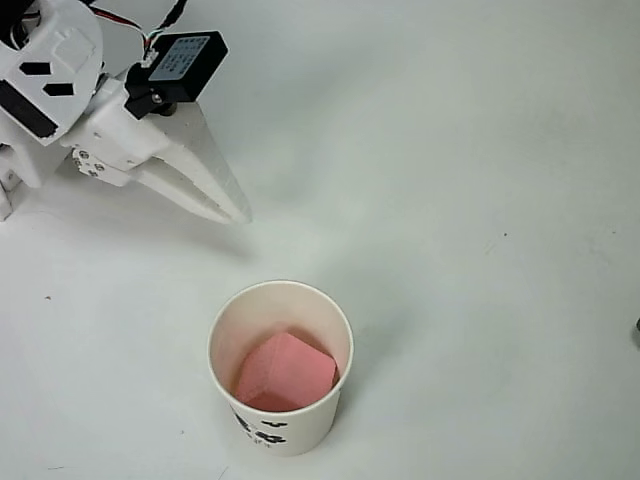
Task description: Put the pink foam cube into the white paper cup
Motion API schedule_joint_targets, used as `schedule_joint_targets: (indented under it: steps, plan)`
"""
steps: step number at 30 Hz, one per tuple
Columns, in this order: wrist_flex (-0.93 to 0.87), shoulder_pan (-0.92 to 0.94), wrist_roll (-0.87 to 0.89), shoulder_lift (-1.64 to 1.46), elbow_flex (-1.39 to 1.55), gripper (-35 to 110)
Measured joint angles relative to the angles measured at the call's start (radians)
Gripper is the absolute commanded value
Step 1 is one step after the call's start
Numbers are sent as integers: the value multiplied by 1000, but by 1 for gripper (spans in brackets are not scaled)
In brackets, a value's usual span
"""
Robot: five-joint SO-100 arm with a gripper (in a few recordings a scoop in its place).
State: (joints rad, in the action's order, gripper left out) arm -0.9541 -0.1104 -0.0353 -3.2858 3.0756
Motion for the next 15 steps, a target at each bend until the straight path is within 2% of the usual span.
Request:
schedule_joint_targets:
  steps: [8, 15]
  plan:
    - [-222, 2, 40, 0, 0, 0]
    - [-310, 3, 63, -5, 0, 2]
